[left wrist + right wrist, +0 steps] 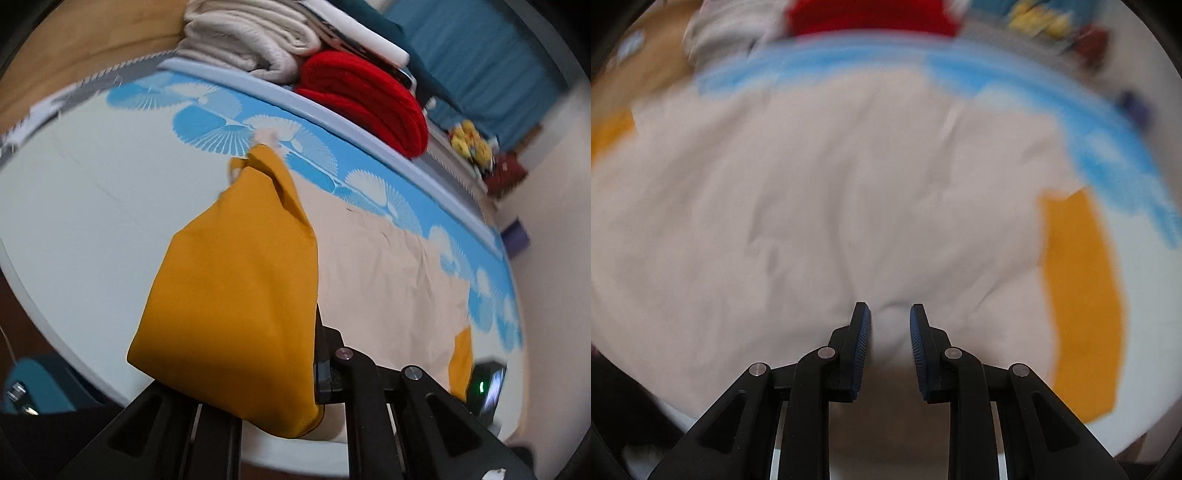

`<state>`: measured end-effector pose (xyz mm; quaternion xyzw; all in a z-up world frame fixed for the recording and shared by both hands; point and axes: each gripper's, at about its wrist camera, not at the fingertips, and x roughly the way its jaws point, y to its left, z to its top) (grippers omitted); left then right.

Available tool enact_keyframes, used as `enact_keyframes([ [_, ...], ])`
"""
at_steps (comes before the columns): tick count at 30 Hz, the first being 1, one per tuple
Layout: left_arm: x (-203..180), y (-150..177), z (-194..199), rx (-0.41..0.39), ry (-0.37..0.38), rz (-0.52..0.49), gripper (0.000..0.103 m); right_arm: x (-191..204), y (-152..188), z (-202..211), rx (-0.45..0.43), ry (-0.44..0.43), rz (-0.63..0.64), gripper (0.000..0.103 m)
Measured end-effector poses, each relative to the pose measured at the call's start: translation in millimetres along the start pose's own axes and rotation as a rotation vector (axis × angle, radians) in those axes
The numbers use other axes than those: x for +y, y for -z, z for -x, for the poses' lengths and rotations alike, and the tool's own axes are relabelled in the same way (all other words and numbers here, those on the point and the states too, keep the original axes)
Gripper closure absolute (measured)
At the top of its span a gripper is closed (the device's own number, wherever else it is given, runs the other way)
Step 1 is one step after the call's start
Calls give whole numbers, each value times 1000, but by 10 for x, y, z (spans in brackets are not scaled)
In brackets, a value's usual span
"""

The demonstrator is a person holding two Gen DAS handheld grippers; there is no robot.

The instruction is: Fold large clothes

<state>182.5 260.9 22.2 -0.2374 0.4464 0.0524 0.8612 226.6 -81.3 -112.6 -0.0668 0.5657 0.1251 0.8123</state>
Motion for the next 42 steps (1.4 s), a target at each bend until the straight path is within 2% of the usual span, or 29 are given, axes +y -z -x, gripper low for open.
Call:
enact_keyframes([
  [1,-7,37,9,0,-17,-30,92,31,-15,-36,27,-30,33,79],
  [3,-73,99,4,-12,-42,-97,92,21,-79,65,6,-3,65,78],
  [5,-179,133,-34,-32,-64,-149,92,-111,-185,307,-50,-17,44,78],
  [8,-440,170,-80,-56,-59,-209,92,-424,-345,794,-170,-42,11,77],
  [10,-683,185,-108,-82,-57,-268,93,-631,-392,1117,-258,-23,25,69],
  [12,-949,222,-141,-98,-43,-325,93,-886,-391,1399,-348,20,36,51],
  [14,-1203,282,-189,-105,-26,-379,93,-1118,-317,1594,-416,72,19,45],
  [16,-1440,356,-254,-107,-7,-421,93,-1349,-180,1639,-447,101,-35,45],
  [18,-1674,447,-316,-107,14,-470,93,-1567,-94,1570,-435,101,-117,45],
  [19,-1810,506,-354,-105,30,-498,93,-1677,-91,1526,-402,94,-148,45],
  [23,-2367,858,-564,-62,100,-648,93,-1988,52,1597,-439,87,-213,45],
  [25,-2615,1062,-717,-14,145,-710,93,-2081,128,1537,-400,74,-219,45],
  [28,-2904,1361,-1059,110,179,-801,91,-2157,234,1543,-380,66,-198,45],
  [30,-2950,1460,-1241,177,176,-812,85,-2146,266,1546,-369,46,-181,45],
  [32,-2928,1468,-1331,234,184,-785,71,-2139,319,1516,-341,-13,-178,45],
  [34,-2888,1437,-1301,258,201,-755,52,-2095,315,1457,-314,-87,-187,44],
  [38,-2785,1360,-1070,217,228,-725,50,-1920,221,1339,-274,-185,-175,38],
  [42,-2610,1289,-888,179,223,-703,50,-1650,110,1161,-217,-275,-172,37],
])
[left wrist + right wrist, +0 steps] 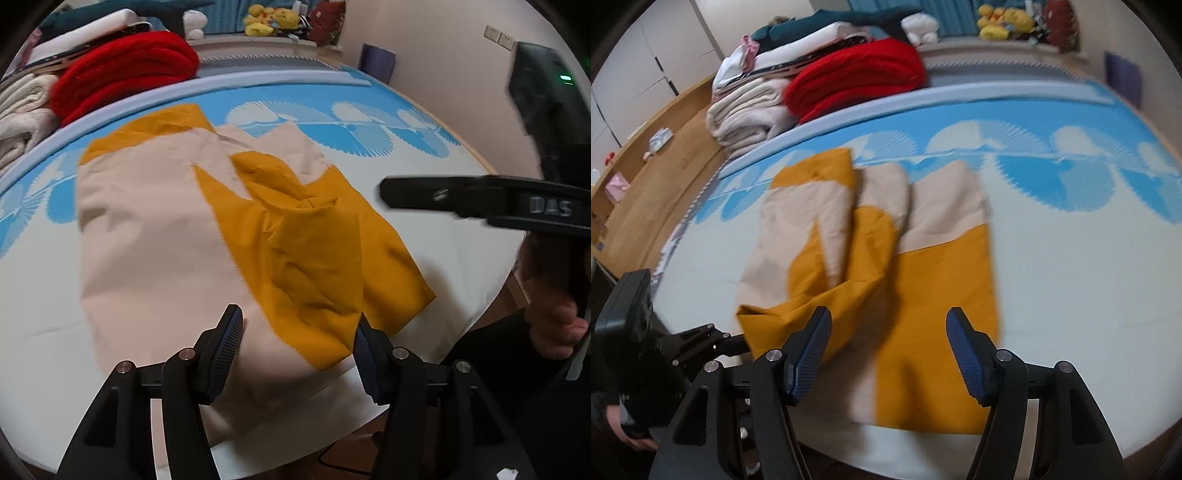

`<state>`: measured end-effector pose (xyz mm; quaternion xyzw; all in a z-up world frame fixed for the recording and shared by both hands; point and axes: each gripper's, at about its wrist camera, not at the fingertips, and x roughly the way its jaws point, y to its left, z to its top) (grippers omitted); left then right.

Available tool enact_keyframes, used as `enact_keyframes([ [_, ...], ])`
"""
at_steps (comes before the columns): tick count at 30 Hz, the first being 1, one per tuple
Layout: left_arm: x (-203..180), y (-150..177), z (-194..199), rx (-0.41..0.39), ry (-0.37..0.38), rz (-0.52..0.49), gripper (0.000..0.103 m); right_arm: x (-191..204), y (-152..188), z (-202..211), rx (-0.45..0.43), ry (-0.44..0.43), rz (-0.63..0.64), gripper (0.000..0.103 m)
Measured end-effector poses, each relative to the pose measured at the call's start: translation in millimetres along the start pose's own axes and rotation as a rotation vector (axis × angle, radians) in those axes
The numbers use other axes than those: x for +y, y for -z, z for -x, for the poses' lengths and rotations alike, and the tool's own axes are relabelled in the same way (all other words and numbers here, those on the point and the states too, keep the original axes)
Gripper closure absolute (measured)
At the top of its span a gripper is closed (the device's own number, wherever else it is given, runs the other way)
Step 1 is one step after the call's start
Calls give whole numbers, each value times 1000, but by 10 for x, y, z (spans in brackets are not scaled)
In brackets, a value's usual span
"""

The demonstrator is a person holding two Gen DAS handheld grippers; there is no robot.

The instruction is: Fold large clothes

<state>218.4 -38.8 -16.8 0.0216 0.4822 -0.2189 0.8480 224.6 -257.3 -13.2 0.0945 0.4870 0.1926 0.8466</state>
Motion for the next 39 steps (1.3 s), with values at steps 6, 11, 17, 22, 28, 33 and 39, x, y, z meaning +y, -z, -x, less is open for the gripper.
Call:
enact_keyframes([
  [6,132,86,188,-33,-45,-7,49,316,-10,-414,105,-78,-16,35],
  [11,265,157,250,-34,-66,16,49,415,-11,-607,144,-115,-44,34],
  [17,343,175,366,-62,-37,41,49,470,-107,-582,103,-201,-94,34],
  [22,503,215,589,-120,-47,87,49,463,-148,-611,123,-292,-145,21],
  [28,966,259,733,-148,-94,252,50,641,-96,-867,248,-222,-70,16],
  [33,1103,253,602,-103,-139,311,50,809,73,-1033,301,22,138,87],
  [39,977,179,371,-52,-68,312,50,475,-57,-50,-91,-57,29,93],
])
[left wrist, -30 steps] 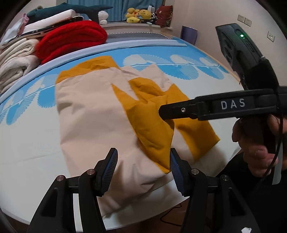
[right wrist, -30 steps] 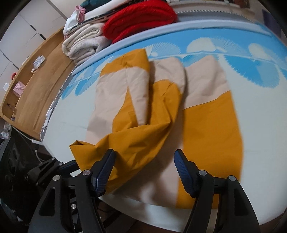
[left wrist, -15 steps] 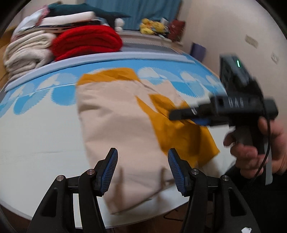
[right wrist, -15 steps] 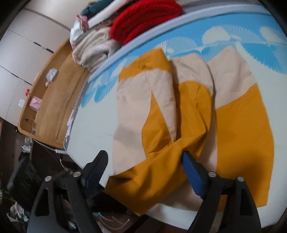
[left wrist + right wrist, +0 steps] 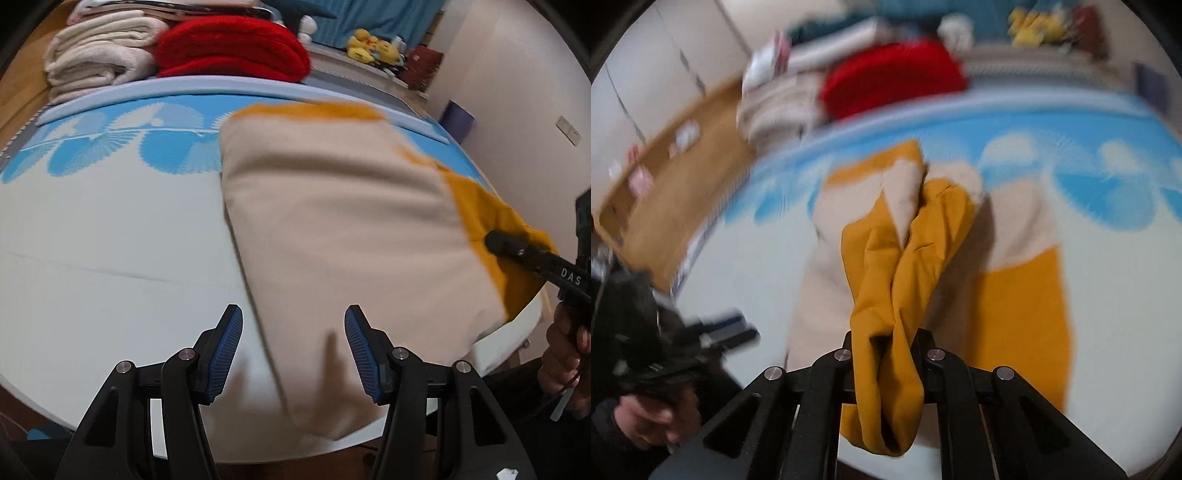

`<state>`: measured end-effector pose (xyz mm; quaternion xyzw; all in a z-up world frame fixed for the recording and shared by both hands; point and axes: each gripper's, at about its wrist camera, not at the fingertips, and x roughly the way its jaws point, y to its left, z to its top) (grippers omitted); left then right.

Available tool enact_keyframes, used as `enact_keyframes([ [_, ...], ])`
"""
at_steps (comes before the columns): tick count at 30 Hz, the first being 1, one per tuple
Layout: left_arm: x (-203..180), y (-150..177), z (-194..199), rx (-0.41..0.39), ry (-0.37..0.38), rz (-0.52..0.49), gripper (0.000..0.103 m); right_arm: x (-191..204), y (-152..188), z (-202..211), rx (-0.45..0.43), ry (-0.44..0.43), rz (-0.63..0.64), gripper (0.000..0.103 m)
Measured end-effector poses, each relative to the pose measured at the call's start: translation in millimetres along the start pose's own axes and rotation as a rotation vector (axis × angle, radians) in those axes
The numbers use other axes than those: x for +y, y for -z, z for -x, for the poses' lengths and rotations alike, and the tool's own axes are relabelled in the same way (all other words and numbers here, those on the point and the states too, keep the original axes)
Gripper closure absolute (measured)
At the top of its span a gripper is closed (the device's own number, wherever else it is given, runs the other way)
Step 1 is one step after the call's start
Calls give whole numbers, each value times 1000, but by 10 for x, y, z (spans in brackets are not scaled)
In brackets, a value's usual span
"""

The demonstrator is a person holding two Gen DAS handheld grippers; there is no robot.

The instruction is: Fold large clothes

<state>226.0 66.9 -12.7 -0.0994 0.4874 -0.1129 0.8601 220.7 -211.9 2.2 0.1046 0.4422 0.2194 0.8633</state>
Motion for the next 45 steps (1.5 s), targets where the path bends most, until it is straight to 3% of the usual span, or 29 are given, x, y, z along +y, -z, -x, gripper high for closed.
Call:
enact_keyframes([
  [2,-115,6,-117,37,32,-29,50,-295,122,131,-9,97,-71,93],
  [4,-237,45,-315,106,63,-51,49,-646,317,52,81,183,-162,93],
  [7,-353,184,-684,226,29,-100,43,-991,588,-206,225,266,-213,92],
  [9,-358,235,-783,246,-17,-114,40,-1148,688,-367,274,267,-239,87],
  [10,-341,235,-774,241,-20,-104,39,-1197,723,-421,279,257,-261,84],
  [12,-302,239,-732,246,-17,-82,39,-1262,776,-435,273,282,-297,56],
  [14,-290,274,-678,243,-27,-82,39,-1355,797,-382,269,335,-333,35],
  [17,-333,330,-572,223,-67,-115,36,-1422,811,-219,268,370,-365,33],
  [19,-408,381,-460,182,-140,-164,34,-1421,842,-69,263,442,-322,33],
  [22,-438,432,-309,129,-195,-185,23,-1307,890,178,229,611,-213,33],
  [24,-473,522,-165,93,-200,-159,18,-1251,933,348,187,642,-193,33],
  [28,-583,728,139,24,-222,-112,10,-988,1036,753,52,622,-172,33],
  [33,-800,1010,546,-64,-236,-59,9,-376,1131,1227,-149,541,-62,31],
  [36,-880,1137,734,-109,-219,-31,9,-8,1248,1441,-214,528,-16,24],
  [41,-1060,1204,806,-158,-207,-67,9,477,1353,1451,-229,519,92,21],
  [45,-975,1157,706,-136,-202,-31,9,614,1370,1232,-184,526,174,21],
])
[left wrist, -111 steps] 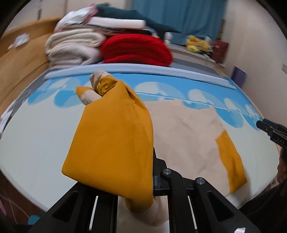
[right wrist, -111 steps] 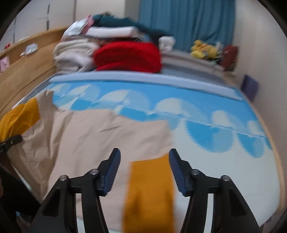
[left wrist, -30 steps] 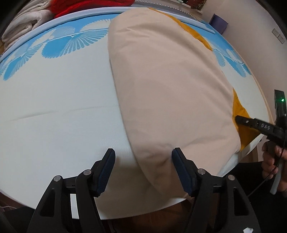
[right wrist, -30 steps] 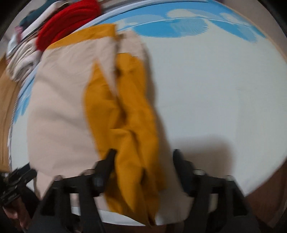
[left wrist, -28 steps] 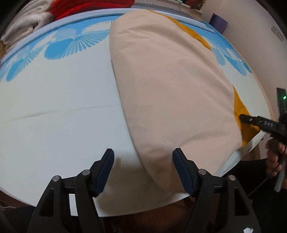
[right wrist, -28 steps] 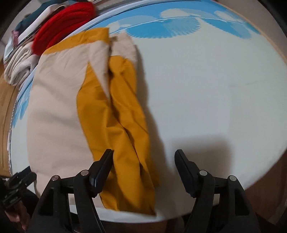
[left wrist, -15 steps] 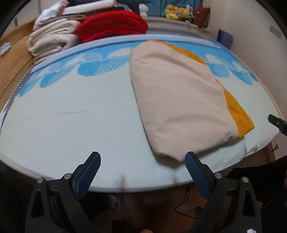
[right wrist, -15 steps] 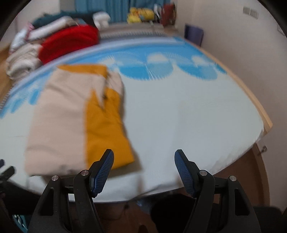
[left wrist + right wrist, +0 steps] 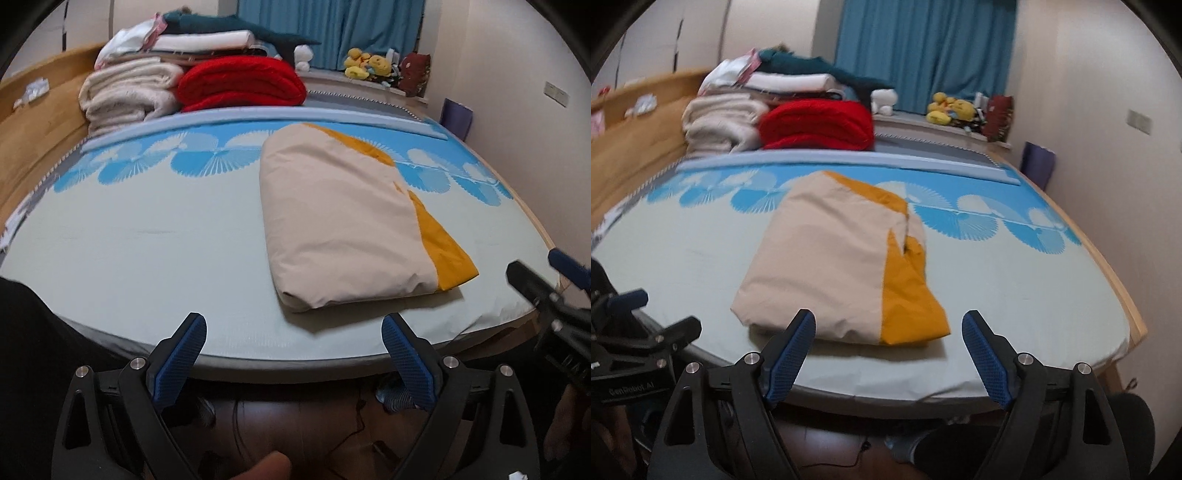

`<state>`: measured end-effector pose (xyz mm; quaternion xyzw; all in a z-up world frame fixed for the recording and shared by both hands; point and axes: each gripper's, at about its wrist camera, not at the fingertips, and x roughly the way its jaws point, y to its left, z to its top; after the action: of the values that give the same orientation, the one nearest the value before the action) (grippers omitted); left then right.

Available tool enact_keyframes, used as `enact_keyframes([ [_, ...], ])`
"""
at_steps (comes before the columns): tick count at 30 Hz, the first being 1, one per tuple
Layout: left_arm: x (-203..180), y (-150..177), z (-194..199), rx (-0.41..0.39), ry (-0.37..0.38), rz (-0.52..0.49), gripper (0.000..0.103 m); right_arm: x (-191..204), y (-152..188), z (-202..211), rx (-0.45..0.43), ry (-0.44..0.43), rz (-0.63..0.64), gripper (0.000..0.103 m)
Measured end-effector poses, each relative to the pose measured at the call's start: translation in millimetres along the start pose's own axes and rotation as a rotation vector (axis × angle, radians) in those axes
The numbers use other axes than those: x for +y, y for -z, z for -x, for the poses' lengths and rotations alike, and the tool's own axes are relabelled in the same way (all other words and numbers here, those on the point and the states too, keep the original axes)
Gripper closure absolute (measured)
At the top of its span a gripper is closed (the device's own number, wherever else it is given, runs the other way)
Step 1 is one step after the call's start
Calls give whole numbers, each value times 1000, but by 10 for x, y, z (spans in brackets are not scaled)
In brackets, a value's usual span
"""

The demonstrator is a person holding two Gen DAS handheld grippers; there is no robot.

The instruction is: Fold large clothes

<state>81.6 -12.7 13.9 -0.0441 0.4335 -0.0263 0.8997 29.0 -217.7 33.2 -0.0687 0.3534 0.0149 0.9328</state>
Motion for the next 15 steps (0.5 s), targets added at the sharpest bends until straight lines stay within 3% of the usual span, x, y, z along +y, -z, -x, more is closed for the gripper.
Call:
enact_keyframes([
  [4,56,34,-49,14,-4,23,9,84,56,-157,45,-21,16,21],
  [15,70,63,-40,3,0,13,8,180,90,-232,60,-30,34,21],
])
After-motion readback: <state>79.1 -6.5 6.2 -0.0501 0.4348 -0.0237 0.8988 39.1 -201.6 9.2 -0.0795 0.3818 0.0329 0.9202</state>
